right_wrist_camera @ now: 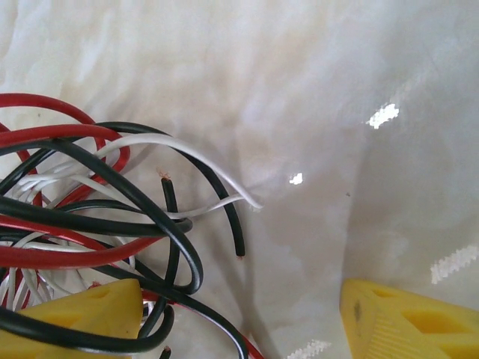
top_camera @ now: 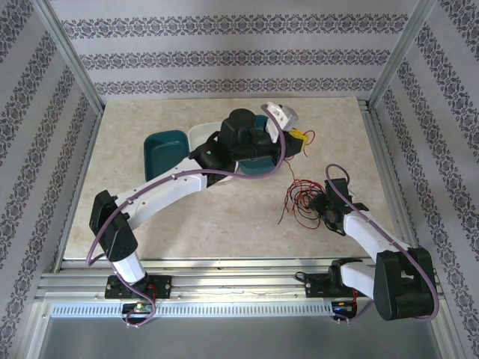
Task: Untangle the cables
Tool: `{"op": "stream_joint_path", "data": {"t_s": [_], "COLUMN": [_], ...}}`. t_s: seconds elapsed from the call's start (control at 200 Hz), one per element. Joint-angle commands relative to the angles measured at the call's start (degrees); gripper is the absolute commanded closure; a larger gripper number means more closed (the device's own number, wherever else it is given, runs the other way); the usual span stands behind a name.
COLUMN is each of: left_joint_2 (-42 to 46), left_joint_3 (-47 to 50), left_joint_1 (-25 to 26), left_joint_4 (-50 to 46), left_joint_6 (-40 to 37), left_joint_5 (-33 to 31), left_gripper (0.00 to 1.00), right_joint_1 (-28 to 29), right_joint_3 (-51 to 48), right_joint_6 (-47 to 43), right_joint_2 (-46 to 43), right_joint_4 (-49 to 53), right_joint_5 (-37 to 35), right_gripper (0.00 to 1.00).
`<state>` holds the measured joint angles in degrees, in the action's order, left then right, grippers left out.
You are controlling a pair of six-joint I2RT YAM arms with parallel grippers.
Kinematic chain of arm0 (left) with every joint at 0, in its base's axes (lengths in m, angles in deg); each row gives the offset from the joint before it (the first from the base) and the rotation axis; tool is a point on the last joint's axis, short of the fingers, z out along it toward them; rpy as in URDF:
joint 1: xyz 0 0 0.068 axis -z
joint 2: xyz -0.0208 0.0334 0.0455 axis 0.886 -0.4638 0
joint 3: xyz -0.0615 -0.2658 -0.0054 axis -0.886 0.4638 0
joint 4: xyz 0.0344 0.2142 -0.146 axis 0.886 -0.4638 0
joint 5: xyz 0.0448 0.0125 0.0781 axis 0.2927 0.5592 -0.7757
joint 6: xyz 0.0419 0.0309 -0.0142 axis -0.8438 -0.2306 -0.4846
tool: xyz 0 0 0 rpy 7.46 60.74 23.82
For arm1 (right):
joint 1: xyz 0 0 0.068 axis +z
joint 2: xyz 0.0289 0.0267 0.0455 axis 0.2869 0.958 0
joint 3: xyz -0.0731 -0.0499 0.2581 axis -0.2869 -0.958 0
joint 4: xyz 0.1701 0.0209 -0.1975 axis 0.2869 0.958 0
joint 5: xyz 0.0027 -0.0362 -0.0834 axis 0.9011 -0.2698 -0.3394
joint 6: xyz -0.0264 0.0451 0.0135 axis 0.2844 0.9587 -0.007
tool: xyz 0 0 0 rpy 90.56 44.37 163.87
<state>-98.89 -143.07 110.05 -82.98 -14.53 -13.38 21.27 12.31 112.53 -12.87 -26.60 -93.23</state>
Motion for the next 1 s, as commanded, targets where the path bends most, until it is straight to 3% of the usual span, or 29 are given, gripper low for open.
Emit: {"op": "stream_joint_path", "data": {"t_s": [0.0, 0.42, 0.994], "left_joint_2": [2.52, 4.58, -0.73], "left_joint_3": [-0.29, -3.36, -9.95], "left_joint_1": [-1.25, -3.67, -13.09], "left_joint_4": [2.29, -1.06, -4.48], "left_joint_6": [-2.91, -9.16, -7.78], "left_joint_5": [-2.54, -8.64, -9.52], "left_gripper": [1.0, 1.0, 1.0], "right_joint_1": [-0.29, -0.37, -0.29], "right_joint_3": [-0.56, 0.26, 4.02], "right_joint_6": [0.99, -0.25, -2.78], "right_joint_2": [-0.61, -2.52, -12.56], "right_joint_4": [0.93, 1.98, 10.74], "right_joint_5": [-1.52, -0.57, 0.69], "right_gripper": [0.29, 0.29, 0.23]}}
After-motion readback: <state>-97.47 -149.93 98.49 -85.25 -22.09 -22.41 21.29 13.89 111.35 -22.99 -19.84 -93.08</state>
